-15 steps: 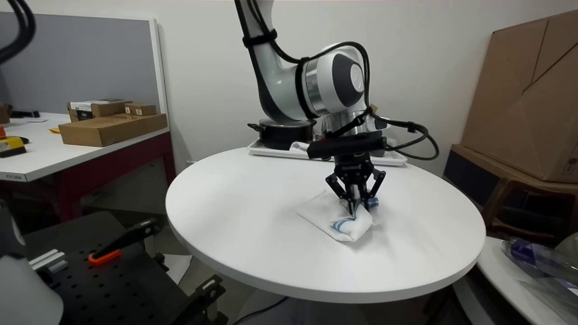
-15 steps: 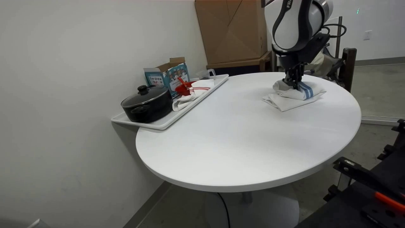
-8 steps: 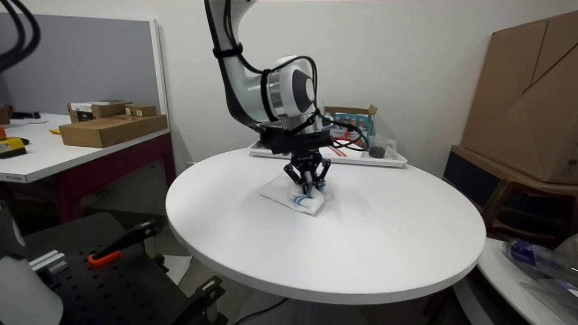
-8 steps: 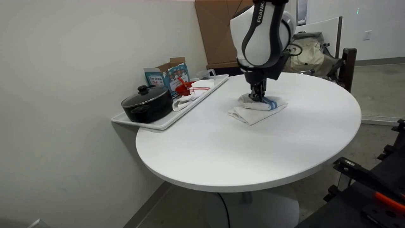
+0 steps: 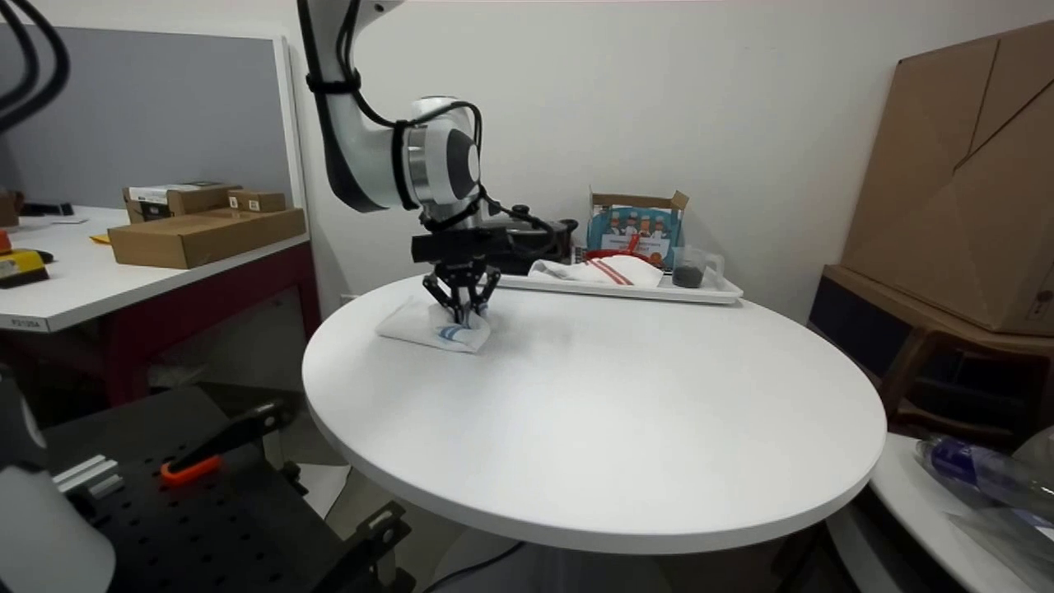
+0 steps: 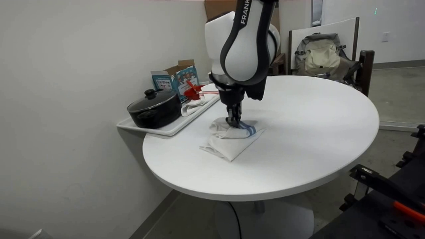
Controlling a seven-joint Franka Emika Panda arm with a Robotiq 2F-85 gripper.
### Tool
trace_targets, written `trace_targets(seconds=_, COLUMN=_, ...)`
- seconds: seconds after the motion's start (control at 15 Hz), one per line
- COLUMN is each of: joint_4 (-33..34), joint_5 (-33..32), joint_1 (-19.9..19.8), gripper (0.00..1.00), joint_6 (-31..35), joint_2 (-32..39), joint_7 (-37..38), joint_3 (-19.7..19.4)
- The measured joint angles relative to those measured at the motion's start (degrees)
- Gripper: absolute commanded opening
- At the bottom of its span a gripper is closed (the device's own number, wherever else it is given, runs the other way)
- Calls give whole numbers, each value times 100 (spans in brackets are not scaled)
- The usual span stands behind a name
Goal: Use the tea towel to wipe the table
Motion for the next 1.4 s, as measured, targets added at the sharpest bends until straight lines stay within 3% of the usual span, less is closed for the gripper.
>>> trace_targets(seconds=0.4, joint_4=-115, joint_5=324, joint_1=32, gripper=5, joint_6=43, joint_2=18, joint_7=-472, joint_3=926)
trace_targets(seconds=0.67, joint_4=-258, joint_5=357, joint_1=32, gripper=5, joint_6=49, joint_2=5, joint_7=-818, joint_3=1047)
trace_targets(seconds=1.07, joint_4=-639, joint_5=312, joint_1=-127, gripper=5, joint_6=27, joint_2=-302, joint_7=-1007, joint_3=463)
trace_targets(seconds=1.4, joint_4=-1031, joint_5=-129, joint_1=-274, gripper=5, joint_6=-31, joint_2=-604, joint_7=-902, joint_3=-793)
